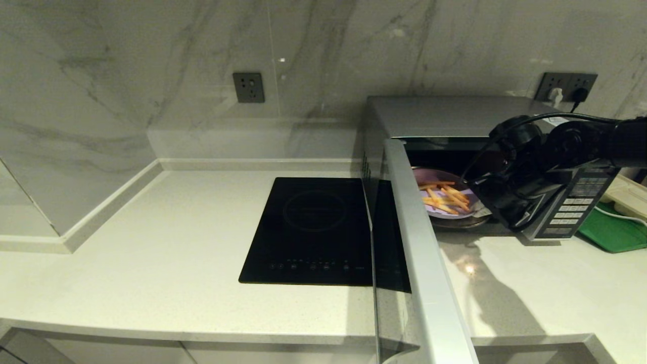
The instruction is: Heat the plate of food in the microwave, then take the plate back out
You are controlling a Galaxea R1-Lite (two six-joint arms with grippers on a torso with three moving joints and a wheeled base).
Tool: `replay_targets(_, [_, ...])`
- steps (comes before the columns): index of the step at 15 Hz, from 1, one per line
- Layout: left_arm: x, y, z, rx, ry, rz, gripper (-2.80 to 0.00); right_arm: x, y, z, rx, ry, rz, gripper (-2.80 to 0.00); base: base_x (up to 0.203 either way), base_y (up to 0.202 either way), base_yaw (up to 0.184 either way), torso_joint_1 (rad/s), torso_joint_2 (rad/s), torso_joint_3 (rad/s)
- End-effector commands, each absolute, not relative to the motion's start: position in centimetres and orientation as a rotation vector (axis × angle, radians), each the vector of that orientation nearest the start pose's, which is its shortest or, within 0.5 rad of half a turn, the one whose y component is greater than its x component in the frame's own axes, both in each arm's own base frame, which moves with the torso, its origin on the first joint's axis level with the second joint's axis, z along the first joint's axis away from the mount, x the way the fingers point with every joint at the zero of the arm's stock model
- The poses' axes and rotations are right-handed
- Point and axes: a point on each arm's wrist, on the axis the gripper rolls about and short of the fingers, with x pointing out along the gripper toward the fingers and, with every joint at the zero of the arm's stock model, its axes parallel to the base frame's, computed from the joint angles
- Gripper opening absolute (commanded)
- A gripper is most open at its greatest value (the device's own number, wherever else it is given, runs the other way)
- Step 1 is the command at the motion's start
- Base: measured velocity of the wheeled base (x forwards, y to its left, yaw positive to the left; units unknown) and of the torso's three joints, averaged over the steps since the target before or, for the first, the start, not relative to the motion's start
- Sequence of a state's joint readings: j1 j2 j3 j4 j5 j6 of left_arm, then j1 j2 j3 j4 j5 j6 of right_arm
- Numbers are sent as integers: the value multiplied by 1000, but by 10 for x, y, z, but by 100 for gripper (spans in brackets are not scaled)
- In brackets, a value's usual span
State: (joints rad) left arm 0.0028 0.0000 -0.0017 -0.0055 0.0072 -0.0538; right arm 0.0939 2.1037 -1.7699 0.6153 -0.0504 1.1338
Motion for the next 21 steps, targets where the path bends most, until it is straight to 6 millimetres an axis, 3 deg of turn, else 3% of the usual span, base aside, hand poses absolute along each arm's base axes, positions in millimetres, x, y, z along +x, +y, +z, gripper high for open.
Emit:
replay_targets(1, [-23,0,77,-54,-8,11,-280,377,34,209,986,835,-482,-280,0,0,0,0,0,0])
replay_targets(5, [-23,0,77,-55,-8,11,-280,332,30,221,980,853,-490,-280,0,0,0,0,0,0])
replay_targets(10, [-23,0,77,-55,-8,11,-280,257,22,237,983,836,-480,-280,0,0,0,0,0,0])
replay_targets(13, [-23,0,77,-55,-8,11,-280,213,5,243,972,788,-492,-280,0,0,0,0,0,0])
replay_targets(16, [-23,0,77,-55,-8,11,-280,172,-18,237,959,755,-575,-280,0,0,0,0,0,0])
replay_targets(21, [-23,0,77,-55,-8,11,-280,124,-50,203,997,768,-771,-280,0,0,0,0,0,0])
